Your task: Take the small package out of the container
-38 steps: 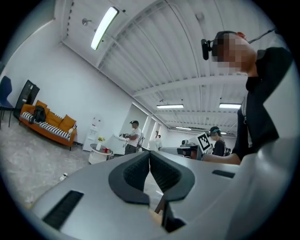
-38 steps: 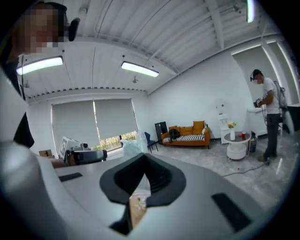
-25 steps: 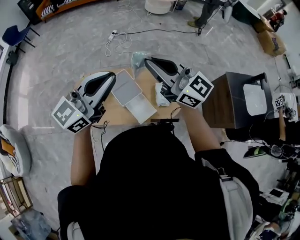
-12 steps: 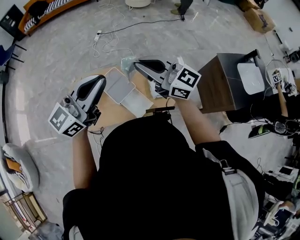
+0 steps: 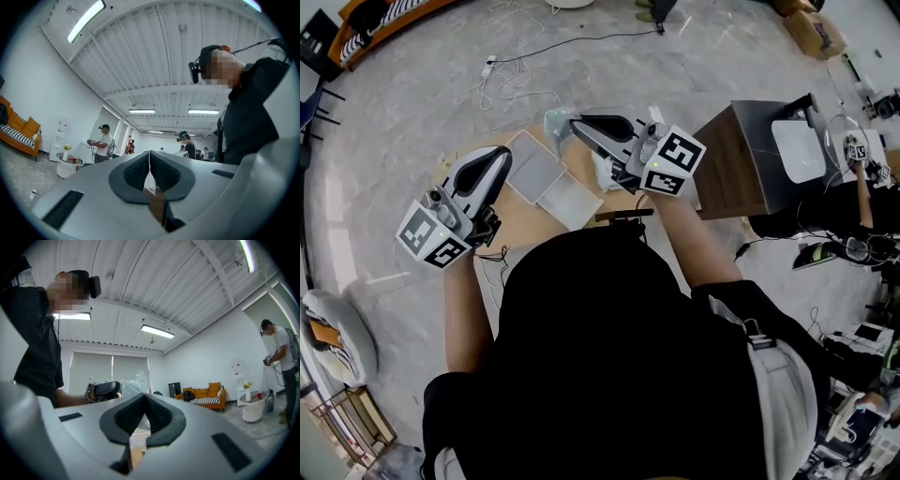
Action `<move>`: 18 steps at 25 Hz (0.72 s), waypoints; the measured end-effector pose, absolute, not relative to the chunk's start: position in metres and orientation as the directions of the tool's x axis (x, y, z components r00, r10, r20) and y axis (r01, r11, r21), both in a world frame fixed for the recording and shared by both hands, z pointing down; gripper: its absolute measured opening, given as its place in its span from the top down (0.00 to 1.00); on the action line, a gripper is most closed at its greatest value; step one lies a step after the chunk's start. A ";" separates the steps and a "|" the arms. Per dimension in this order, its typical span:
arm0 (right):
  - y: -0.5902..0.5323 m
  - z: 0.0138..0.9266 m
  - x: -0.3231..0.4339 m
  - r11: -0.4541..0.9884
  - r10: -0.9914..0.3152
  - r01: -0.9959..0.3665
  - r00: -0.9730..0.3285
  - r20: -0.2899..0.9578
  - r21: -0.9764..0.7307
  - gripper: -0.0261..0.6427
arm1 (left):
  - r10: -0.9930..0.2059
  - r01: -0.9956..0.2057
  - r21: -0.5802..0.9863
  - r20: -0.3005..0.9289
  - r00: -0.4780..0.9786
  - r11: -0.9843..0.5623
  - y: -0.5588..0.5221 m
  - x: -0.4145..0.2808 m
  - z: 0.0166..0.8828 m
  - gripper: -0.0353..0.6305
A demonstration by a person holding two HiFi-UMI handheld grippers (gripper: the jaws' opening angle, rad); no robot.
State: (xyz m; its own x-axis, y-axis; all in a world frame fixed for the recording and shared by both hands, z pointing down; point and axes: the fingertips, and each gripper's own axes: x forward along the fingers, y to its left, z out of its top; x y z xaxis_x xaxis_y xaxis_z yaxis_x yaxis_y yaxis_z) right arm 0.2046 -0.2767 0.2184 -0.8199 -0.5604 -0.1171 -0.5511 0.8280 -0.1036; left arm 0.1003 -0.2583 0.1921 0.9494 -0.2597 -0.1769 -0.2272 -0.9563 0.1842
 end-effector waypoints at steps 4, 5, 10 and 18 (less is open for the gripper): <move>-0.280 0.220 0.209 0.822 -0.568 -0.559 -0.817 -0.101 -0.107 0.94 | -0.247 -0.211 0.197 -0.179 0.952 -0.957 -0.264 0.106 0.194 0.92; -0.281 0.220 0.210 0.820 -0.572 -0.562 -0.814 -0.101 -0.109 0.94 | -0.243 -0.206 0.199 -0.180 0.953 -0.958 -0.266 0.108 0.194 0.92; -0.282 0.220 0.213 0.810 -0.585 -0.574 -0.804 -0.104 -0.120 0.94 | -0.222 -0.184 0.208 -0.176 0.959 -0.961 -0.268 0.112 0.196 0.92; -0.284 0.224 0.216 0.797 -0.602 -0.588 -0.794 -0.088 -0.138 0.94 | -0.198 -0.156 0.231 -0.171 0.965 -0.960 -0.274 0.118 0.199 0.92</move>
State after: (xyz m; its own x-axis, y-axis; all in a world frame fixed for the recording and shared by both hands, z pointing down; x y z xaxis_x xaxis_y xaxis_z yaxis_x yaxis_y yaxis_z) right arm 0.2159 -0.2844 0.2239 -0.7941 -0.6015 -0.0876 -0.5883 0.7967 -0.1383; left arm 0.1176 -0.2736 0.1989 0.9653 -0.1976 -0.1708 -0.1557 -0.9604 0.2312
